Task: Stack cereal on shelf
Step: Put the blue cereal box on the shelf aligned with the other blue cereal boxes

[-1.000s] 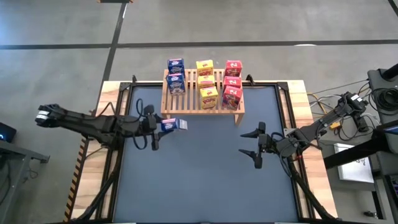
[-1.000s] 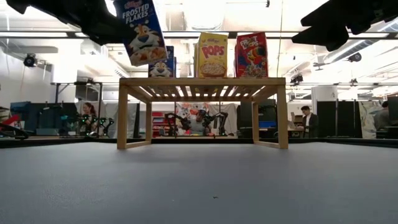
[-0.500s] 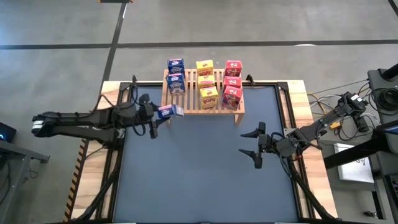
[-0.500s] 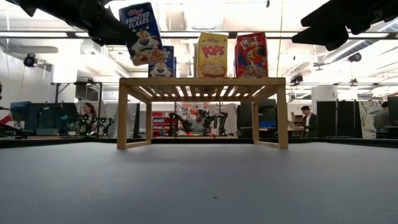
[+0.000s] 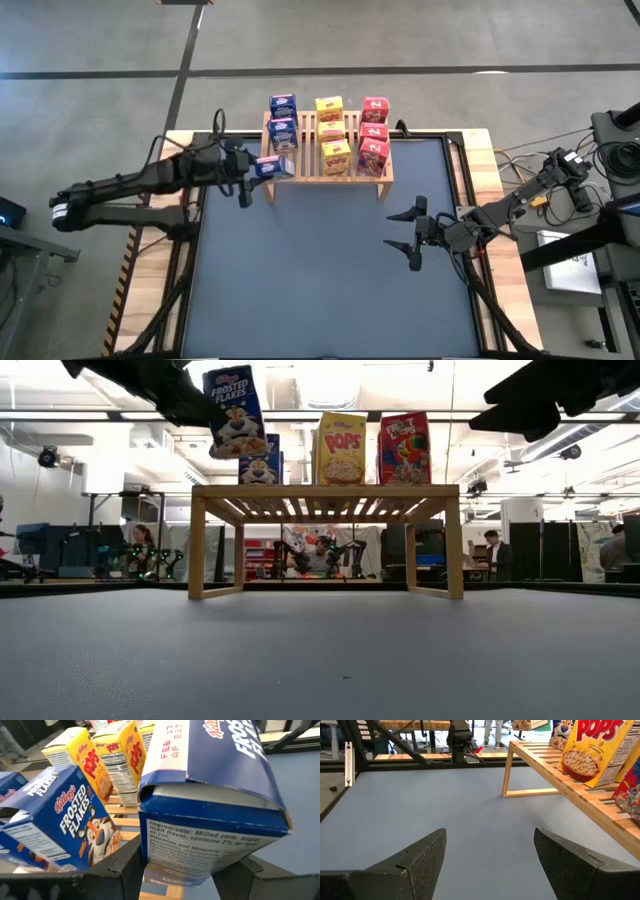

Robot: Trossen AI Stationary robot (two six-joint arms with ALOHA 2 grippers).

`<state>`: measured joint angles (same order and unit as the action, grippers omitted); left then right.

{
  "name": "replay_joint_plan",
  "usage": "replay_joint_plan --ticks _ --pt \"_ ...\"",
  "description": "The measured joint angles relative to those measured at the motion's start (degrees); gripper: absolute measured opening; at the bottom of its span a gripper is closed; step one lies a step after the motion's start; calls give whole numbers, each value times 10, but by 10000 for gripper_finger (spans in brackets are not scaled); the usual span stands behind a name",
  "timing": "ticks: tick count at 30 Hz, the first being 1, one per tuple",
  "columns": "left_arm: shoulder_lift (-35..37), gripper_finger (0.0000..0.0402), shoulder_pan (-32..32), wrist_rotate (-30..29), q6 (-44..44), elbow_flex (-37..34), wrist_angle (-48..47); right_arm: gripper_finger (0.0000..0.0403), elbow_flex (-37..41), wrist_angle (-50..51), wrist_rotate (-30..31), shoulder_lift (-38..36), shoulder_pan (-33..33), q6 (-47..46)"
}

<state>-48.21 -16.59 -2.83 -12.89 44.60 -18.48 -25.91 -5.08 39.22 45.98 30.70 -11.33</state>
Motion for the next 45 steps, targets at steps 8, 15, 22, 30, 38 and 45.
replay_joint_plan --ticks 8,15,22,30,38,45 --pt "-39 178 -119 146 -2 4 16 290 4 0 0 0 0 4" --pt "-72 178 -183 225 0 7 28 290 6 0 0 0 0 4" --pt "-105 178 -199 264 3 8 25 290 8 0 0 0 0 4" --pt "-116 186 -204 262 3 8 27 290 10 0 0 0 0 4" --pt "-113 228 -211 257 3 8 4 290 10 0 0 0 0 4" --pt "-84 244 -212 218 -16 8 -42 290 10 0 -1 0 0 -1"
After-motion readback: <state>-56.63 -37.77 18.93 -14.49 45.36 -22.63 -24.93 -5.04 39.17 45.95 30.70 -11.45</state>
